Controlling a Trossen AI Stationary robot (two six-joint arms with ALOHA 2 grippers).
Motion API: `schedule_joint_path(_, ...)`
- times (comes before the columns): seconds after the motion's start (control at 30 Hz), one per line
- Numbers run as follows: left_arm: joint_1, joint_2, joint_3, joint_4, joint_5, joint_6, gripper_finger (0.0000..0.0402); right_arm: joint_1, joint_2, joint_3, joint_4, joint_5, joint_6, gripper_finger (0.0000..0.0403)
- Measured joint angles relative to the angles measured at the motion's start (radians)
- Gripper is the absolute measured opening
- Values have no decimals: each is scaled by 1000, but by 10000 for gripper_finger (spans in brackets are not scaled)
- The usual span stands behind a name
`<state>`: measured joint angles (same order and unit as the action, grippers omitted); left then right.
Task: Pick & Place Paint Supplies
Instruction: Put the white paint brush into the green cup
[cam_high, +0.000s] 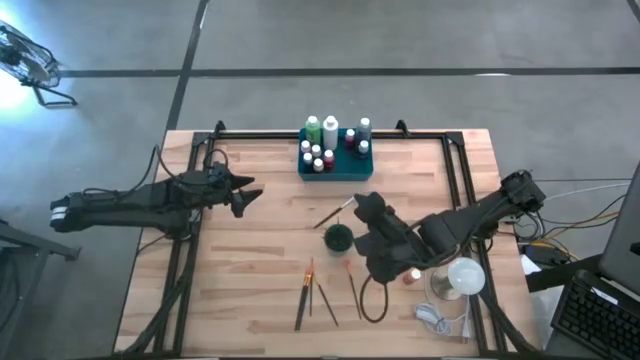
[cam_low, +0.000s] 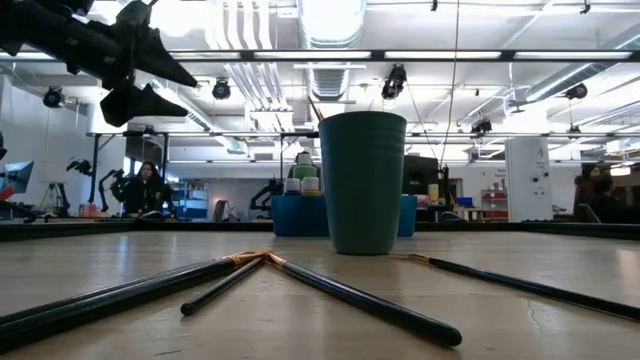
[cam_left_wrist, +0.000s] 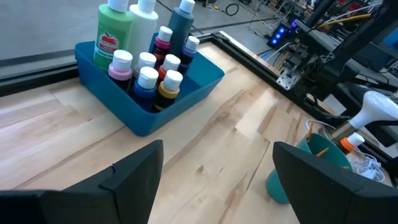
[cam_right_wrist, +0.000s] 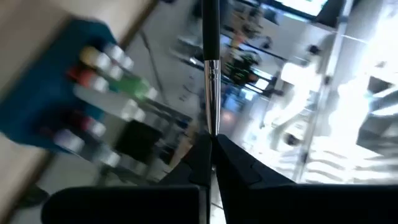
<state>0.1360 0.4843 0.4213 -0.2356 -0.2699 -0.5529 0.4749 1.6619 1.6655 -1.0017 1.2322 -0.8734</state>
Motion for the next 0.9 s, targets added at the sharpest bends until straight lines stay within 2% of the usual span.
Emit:
schedule_joint_path(0.13, 0, 0, 0, 0, 0, 0, 307, 10, 2, 6, -9, -93, 85, 8)
schedule_joint_path(0.33, 0, 0, 0, 0, 0, 0, 307, 38, 12, -1, -8, -97, 49, 8)
schedule_joint_path(0.57, 0, 0, -1, -5, 0, 0, 307, 94, 69, -5, -8, -49, -68, 8)
schedule_joint_path(0.77, 0, 1, -1, -9, 0, 0, 307, 129, 157, -7, -10, 80, -198, 8)
schedule_joint_path(0.9, 0, 1, -1, -9, 0, 0, 307, 144, 205, -7, -14, 110, -237, 8)
